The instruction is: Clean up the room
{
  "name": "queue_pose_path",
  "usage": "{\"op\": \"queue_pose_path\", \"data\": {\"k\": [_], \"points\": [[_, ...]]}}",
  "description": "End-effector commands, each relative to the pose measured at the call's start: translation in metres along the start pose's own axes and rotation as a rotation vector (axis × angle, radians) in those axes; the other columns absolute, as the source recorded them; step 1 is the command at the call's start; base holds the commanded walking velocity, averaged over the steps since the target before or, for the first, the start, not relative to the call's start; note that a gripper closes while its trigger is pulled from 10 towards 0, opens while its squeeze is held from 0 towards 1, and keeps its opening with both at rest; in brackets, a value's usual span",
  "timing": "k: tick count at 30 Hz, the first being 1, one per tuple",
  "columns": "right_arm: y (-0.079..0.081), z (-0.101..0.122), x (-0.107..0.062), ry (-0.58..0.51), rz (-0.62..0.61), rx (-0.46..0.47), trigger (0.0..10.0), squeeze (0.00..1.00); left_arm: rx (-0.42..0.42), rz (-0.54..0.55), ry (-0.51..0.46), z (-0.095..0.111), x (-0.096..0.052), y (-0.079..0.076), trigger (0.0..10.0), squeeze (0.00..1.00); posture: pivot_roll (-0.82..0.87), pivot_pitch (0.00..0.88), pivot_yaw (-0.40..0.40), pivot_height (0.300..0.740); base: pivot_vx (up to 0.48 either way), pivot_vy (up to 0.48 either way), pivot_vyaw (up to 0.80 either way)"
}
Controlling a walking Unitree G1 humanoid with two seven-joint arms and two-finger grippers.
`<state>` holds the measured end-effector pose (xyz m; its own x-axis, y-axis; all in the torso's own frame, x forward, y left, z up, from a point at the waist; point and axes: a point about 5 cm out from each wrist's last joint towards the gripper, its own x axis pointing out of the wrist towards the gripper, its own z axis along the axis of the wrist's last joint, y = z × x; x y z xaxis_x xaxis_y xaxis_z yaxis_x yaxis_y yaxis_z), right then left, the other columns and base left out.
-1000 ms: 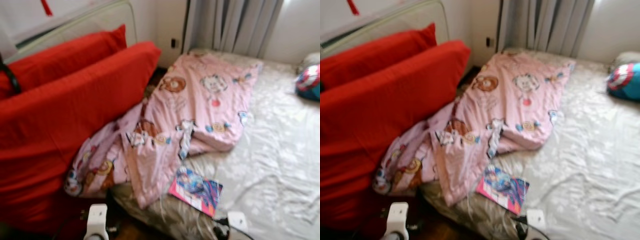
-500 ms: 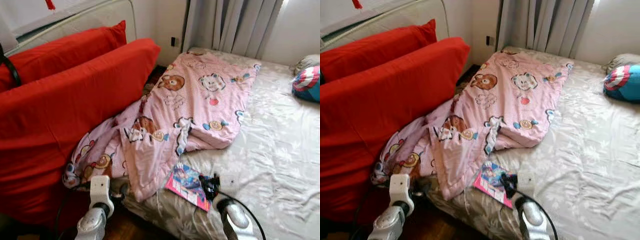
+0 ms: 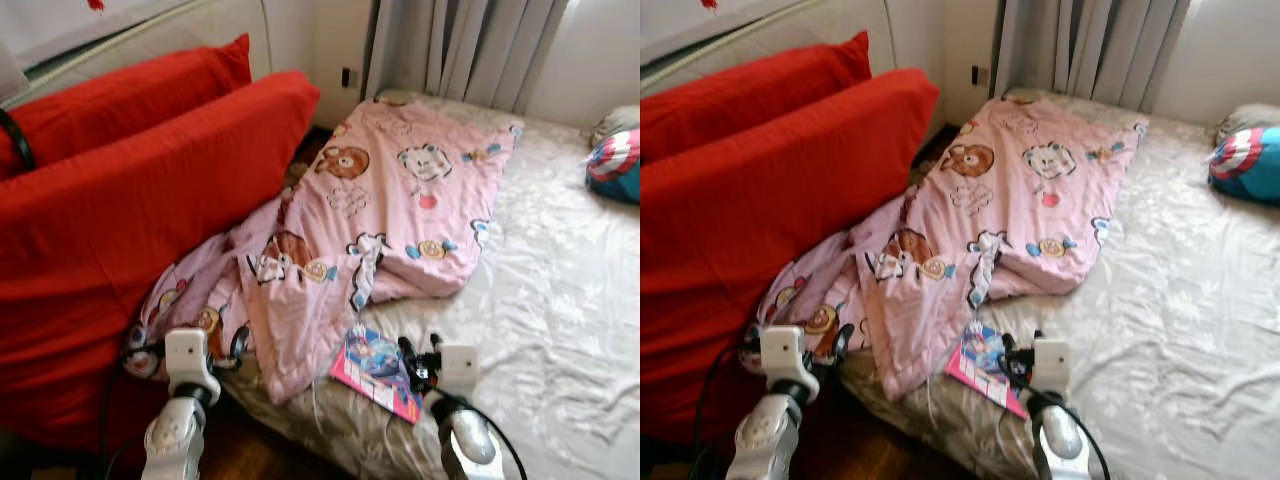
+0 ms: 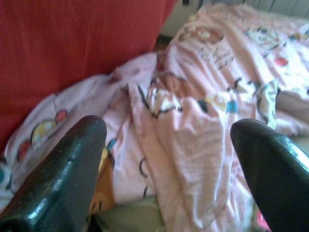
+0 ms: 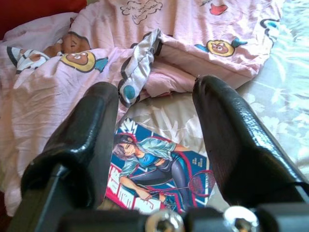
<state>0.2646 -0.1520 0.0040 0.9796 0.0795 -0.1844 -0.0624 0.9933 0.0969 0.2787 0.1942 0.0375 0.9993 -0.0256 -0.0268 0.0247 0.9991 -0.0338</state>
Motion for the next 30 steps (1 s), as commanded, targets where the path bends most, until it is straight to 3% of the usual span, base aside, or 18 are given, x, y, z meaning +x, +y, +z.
{"op": "queue_pose_path", "data": {"k": [1, 11, 16, 30], "points": [[-0.001, -0.002, -0.003, 0.011, 0.001, -0.004, 10.0, 0.00, -0.010, 0.003, 0.020, -0.004, -0.003, 0.000, 10.0, 0.00, -0.09, 0.058, -0.008, 0.680, 0.000, 0.000, 0.00], [0.009, -0.003, -0.001, 0.035, 0.023, -0.006, 10.0, 0.00, -0.034, 0.064, 0.012, 0.004, -0.003, 0.002, 10.0, 0.00, -0.08, 0.124, -0.022, 0.675, 0.000, 0.000, 0.00], [0.012, -0.002, -0.002, 0.018, 0.045, -0.002, 10.0, 0.00, -0.038, 0.066, 0.013, 0.005, -0.003, 0.001, 10.0, 0.00, -0.08, 0.132, -0.023, 0.645, 0.000, 0.000, 0.00], [0.012, -0.004, 0.000, 0.057, 0.062, -0.013, 10.0, 0.00, -0.049, 0.067, 0.042, 0.002, -0.006, -0.002, 10.0, 0.00, -0.08, 0.138, -0.032, 0.645, 0.000, 0.000, 0.00]]}}
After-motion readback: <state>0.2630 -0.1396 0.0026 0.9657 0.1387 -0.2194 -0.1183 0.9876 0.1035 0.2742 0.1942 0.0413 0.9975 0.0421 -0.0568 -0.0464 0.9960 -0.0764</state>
